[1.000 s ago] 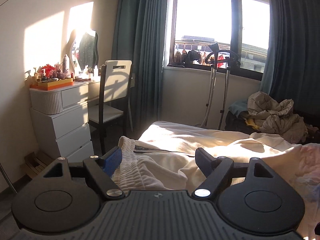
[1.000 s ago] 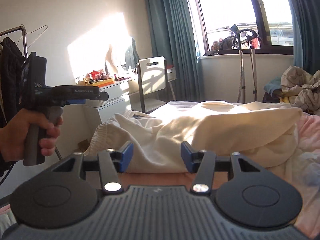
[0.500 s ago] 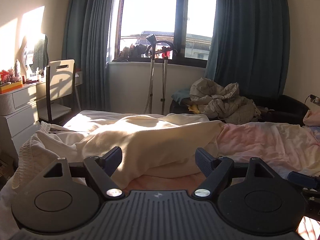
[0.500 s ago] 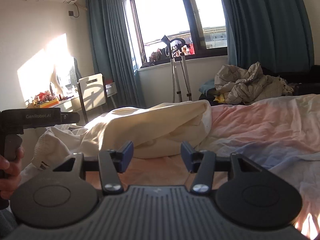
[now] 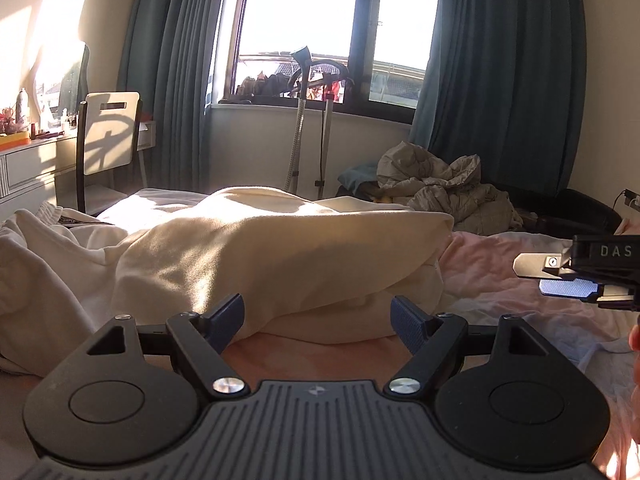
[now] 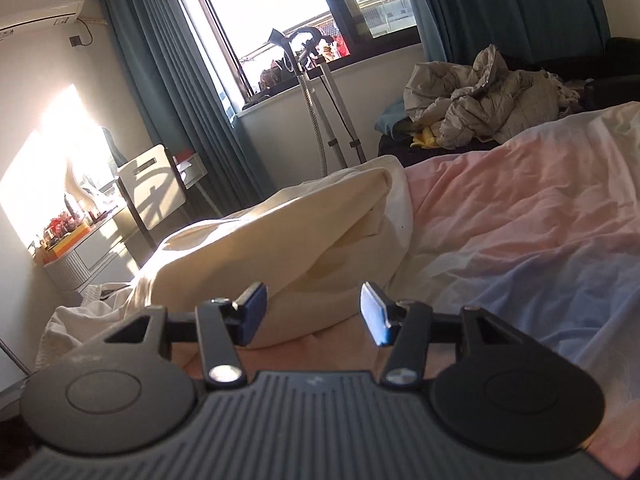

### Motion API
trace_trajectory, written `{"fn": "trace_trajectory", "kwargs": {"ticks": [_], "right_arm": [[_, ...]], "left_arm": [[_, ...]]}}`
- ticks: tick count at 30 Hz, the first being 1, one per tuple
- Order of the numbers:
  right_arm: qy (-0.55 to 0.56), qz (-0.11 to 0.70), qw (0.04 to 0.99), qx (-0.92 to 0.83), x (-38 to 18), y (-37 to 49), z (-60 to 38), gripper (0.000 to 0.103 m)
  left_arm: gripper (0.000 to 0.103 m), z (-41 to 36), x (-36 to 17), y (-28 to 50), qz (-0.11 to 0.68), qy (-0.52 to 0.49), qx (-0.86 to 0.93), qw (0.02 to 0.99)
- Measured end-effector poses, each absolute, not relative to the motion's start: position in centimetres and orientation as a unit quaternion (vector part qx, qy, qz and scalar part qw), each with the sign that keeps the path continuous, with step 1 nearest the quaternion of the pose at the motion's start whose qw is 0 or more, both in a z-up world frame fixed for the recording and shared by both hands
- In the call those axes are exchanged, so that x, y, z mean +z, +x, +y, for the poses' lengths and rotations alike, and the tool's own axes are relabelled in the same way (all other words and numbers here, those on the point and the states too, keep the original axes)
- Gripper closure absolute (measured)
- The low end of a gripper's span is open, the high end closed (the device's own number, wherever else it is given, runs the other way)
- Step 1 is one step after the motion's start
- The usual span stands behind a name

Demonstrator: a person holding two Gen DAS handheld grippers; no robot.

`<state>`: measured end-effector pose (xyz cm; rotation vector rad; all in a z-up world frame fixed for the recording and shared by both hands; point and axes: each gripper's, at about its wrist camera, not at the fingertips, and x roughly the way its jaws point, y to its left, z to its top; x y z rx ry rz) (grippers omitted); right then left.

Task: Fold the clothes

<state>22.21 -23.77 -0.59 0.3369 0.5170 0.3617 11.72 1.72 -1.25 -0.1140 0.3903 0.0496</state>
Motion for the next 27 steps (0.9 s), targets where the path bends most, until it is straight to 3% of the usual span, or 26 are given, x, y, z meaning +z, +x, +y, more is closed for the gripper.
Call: {"fn": "trace_trajectory", "kwargs": {"ticks": [11, 12, 14, 15, 16, 20, 27], "right_arm": [[0.269, 0.363, 0.89, 0.055, -4.0, 45.3, -20.6, 0.037], [0.268, 0.365, 0.89, 0.049, -4.4, 46.0, -20.6, 0.041], [0.267, 0.364, 0.892, 0.04, -5.1, 46.9, -20.4, 0.059], [0.265, 0.353, 0.896, 0.044, -4.9, 46.6, -20.3, 0.075], [0.263, 0.343, 0.9, 0.048, -4.8, 46.2, -20.1, 0.083], [0.225, 0.285, 0.929, 0.071, -2.2, 42.9, -19.6, 0.087], [0.186, 0.217, 0.951, 0.121, 2.6, 30.1, -21.9, 0.089]], "left_arm": [[0.02, 5.6, -5.7, 16.1, 0.218, -0.104, 0.021, 0.97], [0.02, 5.8, -5.9, 16.3, 0.218, -0.105, 0.021, 0.97], [0.02, 6.4, -6.4, 16.9, 0.216, -0.11, 0.025, 0.97], [0.02, 6.7, -6.6, 17.1, 0.218, -0.117, 0.026, 0.969], [0.021, 7.0, -6.8, 17.3, 0.22, -0.128, 0.026, 0.967], [0.021, 7.9, -6.4, 16.8, 0.211, -0.157, 0.025, 0.964], [0.021, 8.0, -3.0, 12.9, 0.127, -0.157, 0.013, 0.979]]}}
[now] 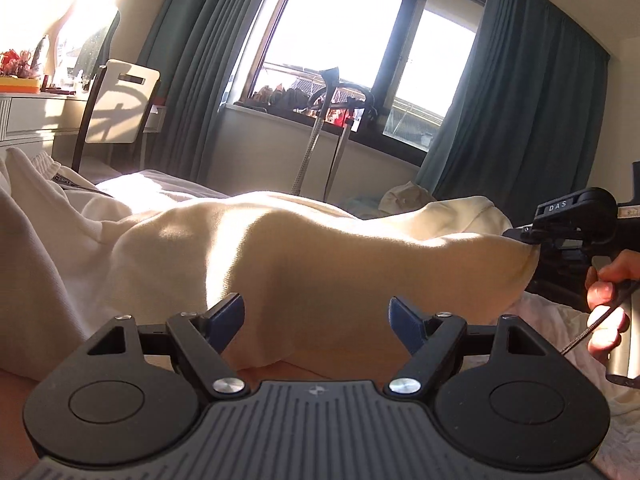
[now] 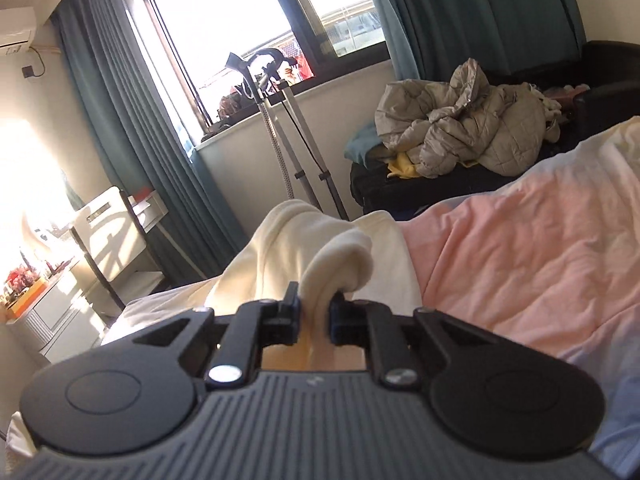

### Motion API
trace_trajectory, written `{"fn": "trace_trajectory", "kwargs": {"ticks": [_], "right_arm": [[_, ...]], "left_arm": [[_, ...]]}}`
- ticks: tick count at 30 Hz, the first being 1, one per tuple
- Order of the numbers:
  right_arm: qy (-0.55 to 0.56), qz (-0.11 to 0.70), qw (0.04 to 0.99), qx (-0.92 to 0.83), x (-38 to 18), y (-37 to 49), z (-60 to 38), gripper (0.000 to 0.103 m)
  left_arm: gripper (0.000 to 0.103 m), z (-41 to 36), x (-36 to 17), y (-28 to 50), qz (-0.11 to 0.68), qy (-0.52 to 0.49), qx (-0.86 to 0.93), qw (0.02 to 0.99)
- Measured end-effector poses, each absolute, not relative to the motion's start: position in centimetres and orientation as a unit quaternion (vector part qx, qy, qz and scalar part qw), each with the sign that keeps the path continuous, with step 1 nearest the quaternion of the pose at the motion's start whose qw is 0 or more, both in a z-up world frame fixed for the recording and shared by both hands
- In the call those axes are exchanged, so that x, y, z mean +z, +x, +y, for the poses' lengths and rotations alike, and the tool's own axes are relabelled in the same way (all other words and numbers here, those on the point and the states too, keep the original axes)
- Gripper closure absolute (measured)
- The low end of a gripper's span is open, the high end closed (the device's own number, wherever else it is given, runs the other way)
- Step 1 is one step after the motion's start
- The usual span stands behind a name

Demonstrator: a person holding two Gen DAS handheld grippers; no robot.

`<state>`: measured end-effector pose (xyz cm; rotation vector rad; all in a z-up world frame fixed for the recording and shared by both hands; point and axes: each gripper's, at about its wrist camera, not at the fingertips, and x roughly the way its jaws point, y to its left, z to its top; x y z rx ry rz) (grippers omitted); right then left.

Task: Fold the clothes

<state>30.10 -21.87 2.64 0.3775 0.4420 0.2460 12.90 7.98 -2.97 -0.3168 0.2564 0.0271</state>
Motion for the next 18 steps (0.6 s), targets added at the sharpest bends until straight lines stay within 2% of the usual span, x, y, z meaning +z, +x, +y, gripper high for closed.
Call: {"fn": "trace_trajectory", "kwargs": {"ticks": [4, 8, 13, 18], "right_arm": [[0.193, 0.216, 0.946, 0.143, 2.8, 22.0, -23.8, 0.089], [0.199, 0.265, 0.931, 0.155, -0.2, 15.9, -24.7, 0.089], [0.23, 0.346, 0.897, 0.149, -5.3, 12.4, -25.1, 0.089], [0.204, 0.354, 0.901, 0.148, -7.5, 11.0, -23.6, 0.087]], "left_arm": [[0.021, 7.8, -0.9, 10.1, 0.082, -0.157, -0.004, 0.984], [0.021, 7.4, 0.0, 7.8, 0.063, -0.153, -0.016, 0.986], [0.02, 6.2, -0.4, 7.1, 0.09, -0.147, -0.019, 0.985], [0.02, 4.9, -1.5, 7.5, 0.126, -0.135, -0.011, 0.983]]}}
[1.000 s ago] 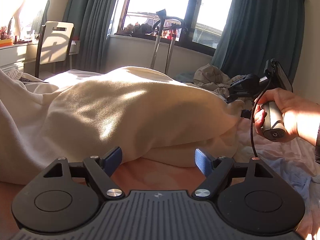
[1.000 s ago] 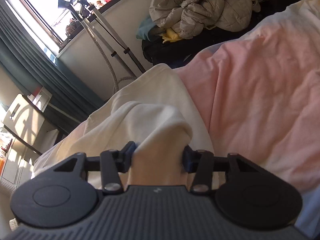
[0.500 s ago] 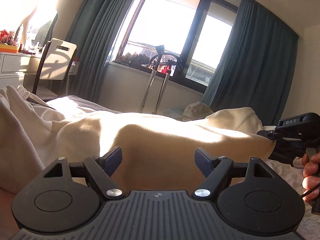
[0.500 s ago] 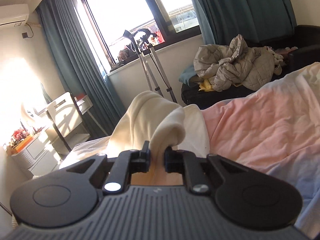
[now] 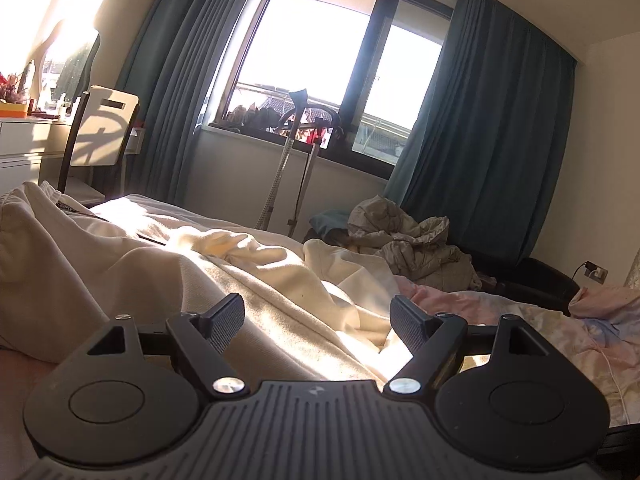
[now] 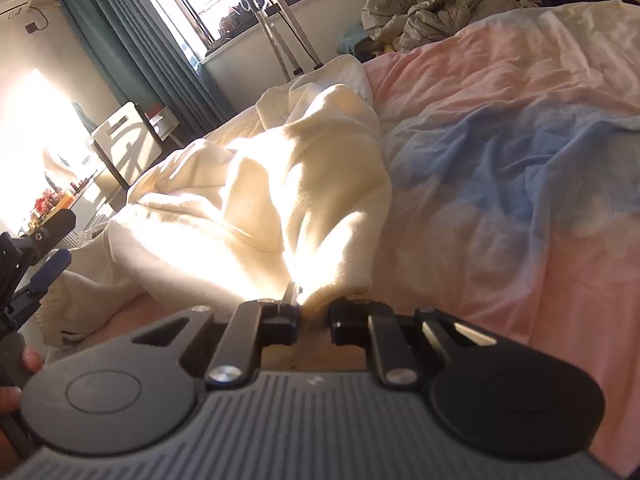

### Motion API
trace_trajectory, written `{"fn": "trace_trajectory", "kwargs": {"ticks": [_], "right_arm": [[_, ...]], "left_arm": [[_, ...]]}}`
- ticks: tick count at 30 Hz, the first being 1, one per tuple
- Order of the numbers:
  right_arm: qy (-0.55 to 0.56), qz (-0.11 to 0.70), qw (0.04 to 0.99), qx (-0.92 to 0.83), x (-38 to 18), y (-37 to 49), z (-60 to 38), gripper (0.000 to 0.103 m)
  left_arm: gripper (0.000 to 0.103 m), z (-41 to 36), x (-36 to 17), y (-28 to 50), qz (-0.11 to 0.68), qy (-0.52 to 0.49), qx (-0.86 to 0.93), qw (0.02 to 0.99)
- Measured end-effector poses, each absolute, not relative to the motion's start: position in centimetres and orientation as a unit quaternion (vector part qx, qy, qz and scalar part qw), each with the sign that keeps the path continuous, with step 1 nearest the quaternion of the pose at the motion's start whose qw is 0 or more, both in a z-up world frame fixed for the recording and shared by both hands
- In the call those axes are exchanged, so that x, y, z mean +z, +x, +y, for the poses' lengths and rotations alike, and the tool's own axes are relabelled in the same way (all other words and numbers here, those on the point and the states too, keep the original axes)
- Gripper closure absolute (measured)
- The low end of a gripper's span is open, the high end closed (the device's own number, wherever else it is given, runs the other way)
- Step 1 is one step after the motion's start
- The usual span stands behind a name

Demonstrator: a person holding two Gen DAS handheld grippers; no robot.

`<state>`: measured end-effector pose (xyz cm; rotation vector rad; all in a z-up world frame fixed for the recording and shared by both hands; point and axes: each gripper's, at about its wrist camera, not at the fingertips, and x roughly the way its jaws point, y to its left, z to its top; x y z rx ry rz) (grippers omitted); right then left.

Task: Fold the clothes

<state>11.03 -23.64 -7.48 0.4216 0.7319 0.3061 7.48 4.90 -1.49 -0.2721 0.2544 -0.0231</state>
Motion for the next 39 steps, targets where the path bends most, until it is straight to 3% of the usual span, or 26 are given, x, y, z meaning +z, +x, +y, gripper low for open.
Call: {"fn": "trace_trajectory", "kwargs": {"ticks": [5, 11, 13, 18, 28, 31, 39], "right_arm": [[0.21, 0.358, 0.896, 0.155, -8.4, 10.6, -24.0, 0.082], [0.262, 0.318, 0.898, 0.152, -6.1, 10.6, -27.3, 0.066], [0.29, 0.312, 0.893, 0.144, -6.1, 11.1, -28.5, 0.057], [0.351, 0.307, 0.877, 0.113, -6.8, 13.7, -31.5, 0.056], [0.382, 0.31, 0.863, 0.113, -9.7, 19.7, -33.0, 0.04], [0.352, 0.325, 0.868, 0.127, -10.3, 20.4, -31.6, 0.032], [0.301, 0.338, 0.885, 0.106, -11.1, 20.2, -30.8, 0.031]], "left_arm": [[0.02, 3.8, -2.2, 7.7, 0.145, -0.109, -0.003, 0.983], [0.02, 3.1, -2.7, 7.7, 0.154, -0.092, 0.0, 0.984], [0.02, 2.9, -2.8, 7.7, 0.156, -0.091, -0.001, 0.984], [0.02, 2.7, -3.0, 7.7, 0.159, -0.092, 0.0, 0.983], [0.02, 2.4, -3.4, 8.4, 0.167, -0.09, -0.009, 0.982], [0.02, 2.0, -3.8, 8.9, 0.171, -0.08, -0.012, 0.982], [0.02, 1.9, -4.0, 9.0, 0.17, -0.075, -0.017, 0.982]]}}
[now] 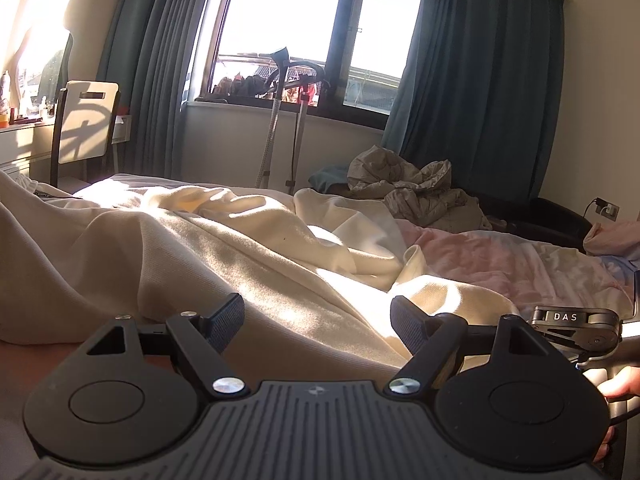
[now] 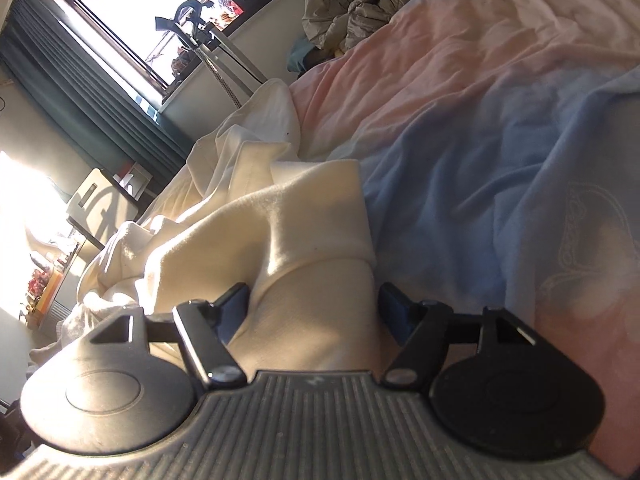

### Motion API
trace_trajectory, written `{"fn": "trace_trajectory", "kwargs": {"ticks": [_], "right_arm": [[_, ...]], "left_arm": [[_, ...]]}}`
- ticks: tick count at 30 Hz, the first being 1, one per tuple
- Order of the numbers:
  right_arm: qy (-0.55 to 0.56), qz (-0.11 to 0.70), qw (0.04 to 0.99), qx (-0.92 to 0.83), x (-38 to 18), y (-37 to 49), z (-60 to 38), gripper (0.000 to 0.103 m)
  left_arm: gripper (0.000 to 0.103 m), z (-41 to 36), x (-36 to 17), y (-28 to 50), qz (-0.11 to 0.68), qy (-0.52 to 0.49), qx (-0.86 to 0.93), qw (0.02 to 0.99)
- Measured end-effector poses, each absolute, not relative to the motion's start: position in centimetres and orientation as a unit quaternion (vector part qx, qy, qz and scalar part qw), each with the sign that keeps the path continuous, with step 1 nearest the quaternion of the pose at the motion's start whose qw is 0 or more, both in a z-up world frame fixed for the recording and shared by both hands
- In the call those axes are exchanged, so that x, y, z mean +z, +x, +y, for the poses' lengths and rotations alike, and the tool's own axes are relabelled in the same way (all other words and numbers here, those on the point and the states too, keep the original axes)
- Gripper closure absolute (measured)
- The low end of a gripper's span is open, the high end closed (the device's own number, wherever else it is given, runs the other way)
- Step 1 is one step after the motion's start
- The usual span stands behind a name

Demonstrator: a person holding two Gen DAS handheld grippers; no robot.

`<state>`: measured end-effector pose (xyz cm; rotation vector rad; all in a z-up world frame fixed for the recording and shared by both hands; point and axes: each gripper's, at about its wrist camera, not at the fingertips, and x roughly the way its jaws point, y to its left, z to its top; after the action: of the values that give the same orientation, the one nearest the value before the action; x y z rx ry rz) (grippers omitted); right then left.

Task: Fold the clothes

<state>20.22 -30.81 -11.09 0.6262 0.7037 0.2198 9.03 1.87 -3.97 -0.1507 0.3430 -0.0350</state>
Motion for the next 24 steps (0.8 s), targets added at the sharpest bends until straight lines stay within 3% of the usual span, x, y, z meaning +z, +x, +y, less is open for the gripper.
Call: {"fn": "trace_trajectory", "kwargs": {"ticks": [2, 5, 6, 9, 17, 22, 24], "right_arm": [[0.292, 0.336, 0.889, 0.111, -11.0, 19.9, -30.5, 0.033], [0.273, 0.336, 0.893, 0.126, -10.7, 19.5, -29.8, 0.061], [0.268, 0.332, 0.895, 0.133, -10.5, 19.2, -29.6, 0.075], [0.264, 0.316, 0.9, 0.145, -9.2, 18.3, -29.1, 0.086], [0.259, 0.267, 0.895, 0.245, -4.6, 13.7, -26.0, 0.084], [0.279, 0.245, 0.882, 0.289, -3.1, 12.5, -26.2, 0.066], [0.304, 0.242, 0.875, 0.287, -3.1, 13.0, -26.8, 0.065]], "left_arm": [[0.02, 1.8, -3.9, 8.9, 0.168, -0.073, -0.016, 0.983], [0.02, 1.9, -3.7, 8.7, 0.163, -0.073, -0.015, 0.984], [0.02, 1.9, -3.6, 8.7, 0.162, -0.075, -0.016, 0.984], [0.02, 2.0, -3.4, 8.4, 0.162, -0.076, -0.018, 0.984], [0.02, 1.8, -2.9, 7.5, 0.153, -0.097, -0.095, 0.979], [0.021, 0.9, -3.1, 7.3, 0.159, -0.113, -0.171, 0.966], [0.021, 0.6, -3.1, 7.1, 0.152, -0.119, -0.205, 0.959]]}}
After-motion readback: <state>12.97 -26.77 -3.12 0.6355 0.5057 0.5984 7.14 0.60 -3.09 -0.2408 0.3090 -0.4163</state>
